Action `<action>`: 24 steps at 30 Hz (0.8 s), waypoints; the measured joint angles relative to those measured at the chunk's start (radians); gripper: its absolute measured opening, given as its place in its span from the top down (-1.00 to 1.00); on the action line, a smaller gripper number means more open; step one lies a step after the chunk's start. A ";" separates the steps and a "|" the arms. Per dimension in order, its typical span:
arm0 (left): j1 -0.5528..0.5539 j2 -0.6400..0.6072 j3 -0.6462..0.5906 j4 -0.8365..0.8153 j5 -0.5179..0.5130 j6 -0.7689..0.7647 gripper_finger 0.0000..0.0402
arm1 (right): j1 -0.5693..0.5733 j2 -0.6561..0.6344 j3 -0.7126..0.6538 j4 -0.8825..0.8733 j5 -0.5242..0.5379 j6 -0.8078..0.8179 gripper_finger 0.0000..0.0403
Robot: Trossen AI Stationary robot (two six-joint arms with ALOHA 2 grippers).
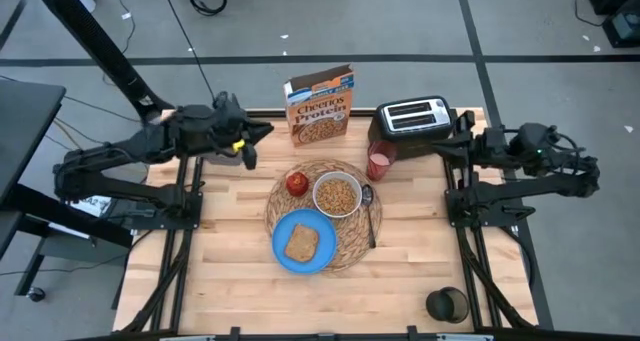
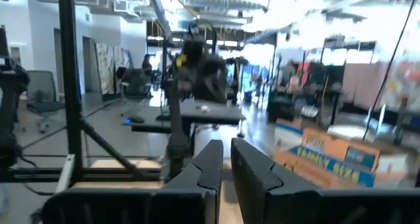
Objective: Arrange a breakfast setting
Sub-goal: Return to Home Position
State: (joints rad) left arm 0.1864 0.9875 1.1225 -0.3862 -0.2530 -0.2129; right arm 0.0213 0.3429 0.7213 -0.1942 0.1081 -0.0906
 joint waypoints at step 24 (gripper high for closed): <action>0.005 -0.606 -0.840 0.500 0.103 0.182 0.76 | -0.012 -0.332 -0.470 0.196 -0.112 0.103 0.79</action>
State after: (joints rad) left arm 0.1913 0.3814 0.2821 0.1137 -0.1502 -0.0309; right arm 0.0090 0.0105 0.2509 0.0020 -0.0041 0.0124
